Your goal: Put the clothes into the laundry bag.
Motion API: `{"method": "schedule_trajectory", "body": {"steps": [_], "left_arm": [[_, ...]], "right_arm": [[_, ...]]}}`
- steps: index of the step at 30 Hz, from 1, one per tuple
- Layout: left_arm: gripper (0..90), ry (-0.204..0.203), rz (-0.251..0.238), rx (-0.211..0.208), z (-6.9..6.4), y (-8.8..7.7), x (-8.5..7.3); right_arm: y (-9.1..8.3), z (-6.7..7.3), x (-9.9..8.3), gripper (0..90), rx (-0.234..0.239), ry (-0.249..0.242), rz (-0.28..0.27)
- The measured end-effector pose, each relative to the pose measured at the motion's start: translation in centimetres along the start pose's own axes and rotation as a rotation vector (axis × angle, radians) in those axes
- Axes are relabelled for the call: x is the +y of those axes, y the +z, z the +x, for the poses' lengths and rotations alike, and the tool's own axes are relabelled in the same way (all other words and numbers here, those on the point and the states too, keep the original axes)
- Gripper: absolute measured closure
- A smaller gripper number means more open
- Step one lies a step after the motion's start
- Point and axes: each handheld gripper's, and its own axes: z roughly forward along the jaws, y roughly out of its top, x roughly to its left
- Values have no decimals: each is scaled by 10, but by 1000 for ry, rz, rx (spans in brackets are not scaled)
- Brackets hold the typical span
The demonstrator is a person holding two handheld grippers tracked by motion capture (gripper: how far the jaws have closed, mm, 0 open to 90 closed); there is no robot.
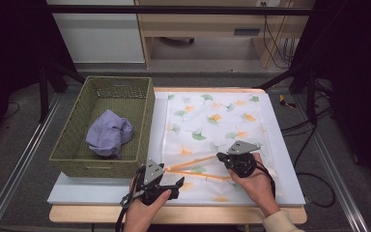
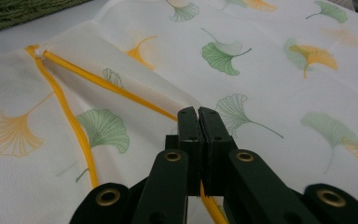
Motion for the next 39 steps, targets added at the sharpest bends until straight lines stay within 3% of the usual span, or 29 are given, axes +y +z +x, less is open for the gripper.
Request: {"method": "schedule_trajectory", "body": {"steps": [9,19,28,32,35,39], "left_arm": [[165,-1,1,-10,0,-1,2],[165,-11,4,-13,5,-7,8],[169,-42,-40,9,14,-18,22],[162,-32,-38,16,20,-24,36],[131,-21,0,22,25,-24,45],[102,25,36,30,28,-24,56]], "right_arm": [[-2,1,1,888,-9,6,-15],[-10,3,7,889,-30,3,-74],[-13,3,11,890,-36,5,-106],[-16,-1,15,890,-26,23,-119],[-17,-4,17,890,-22,25,-121],[-18,-6,17,890,-18,34,-125]]}}
